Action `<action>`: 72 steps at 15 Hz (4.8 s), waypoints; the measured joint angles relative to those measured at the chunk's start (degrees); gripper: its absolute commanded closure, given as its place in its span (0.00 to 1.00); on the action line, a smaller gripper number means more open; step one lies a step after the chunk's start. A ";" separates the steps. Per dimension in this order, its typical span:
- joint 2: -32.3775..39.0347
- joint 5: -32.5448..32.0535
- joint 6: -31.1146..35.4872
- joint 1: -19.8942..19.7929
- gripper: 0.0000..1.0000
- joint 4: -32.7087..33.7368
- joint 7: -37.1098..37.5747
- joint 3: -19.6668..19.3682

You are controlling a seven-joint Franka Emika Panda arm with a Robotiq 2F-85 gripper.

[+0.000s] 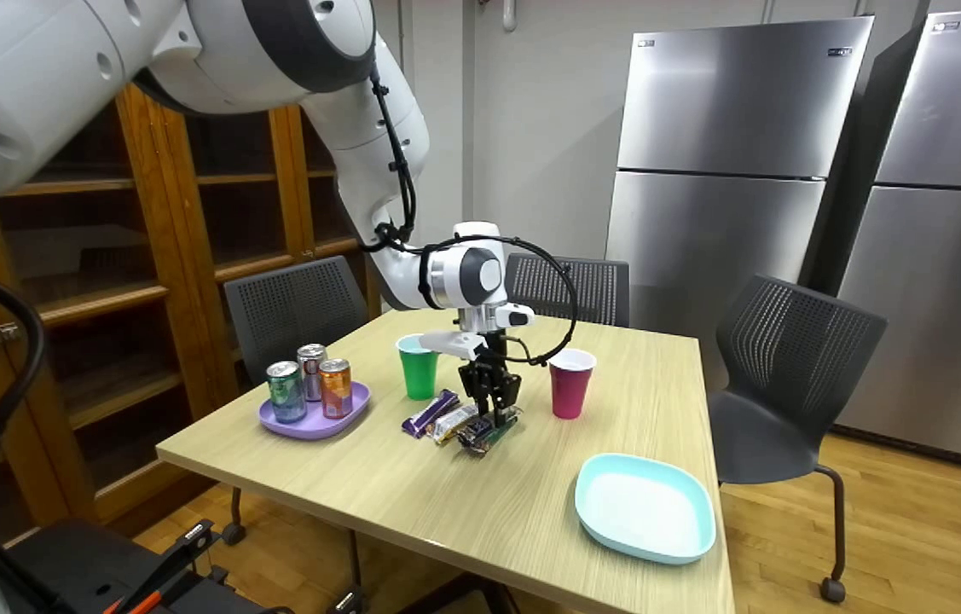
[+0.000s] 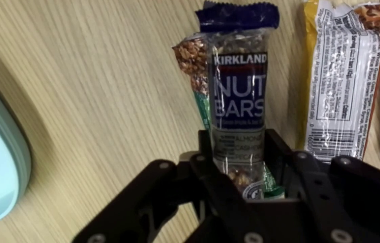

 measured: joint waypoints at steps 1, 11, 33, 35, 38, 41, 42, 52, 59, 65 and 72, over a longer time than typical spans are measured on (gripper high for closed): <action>0.03 0.00 -0.01 0.00 0.95 0.04 0.01 0.00; -0.88 0.00 0.91 0.01 0.94 0.48 1.32 -0.75; -11.95 0.00 6.99 -1.23 0.94 -12.40 12.83 -13.46; -11.95 0.00 6.99 -1.35 0.94 -13.18 15.16 -14.58; -11.83 0.00 6.94 -1.95 0.94 -14.18 18.71 -15.93; -11.30 0.00 6.85 -3.49 0.94 -14.66 21.56 -16.33; -11.03 0.00 6.83 -4.11 0.94 -14.67 22.28 -16.36; -6.10 1.85 6.66 -9.89 0.94 -12.32 24.39 -16.05; -1.39 3.96 5.38 -12.03 0.94 -7.75 24.39 -14.43; 0.45 4.54 3.72 -12.27 0.27 -5.04 24.39 -13.71; -1.32 4.09 3.68 -11.07 0.00 -3.92 24.36 -13.84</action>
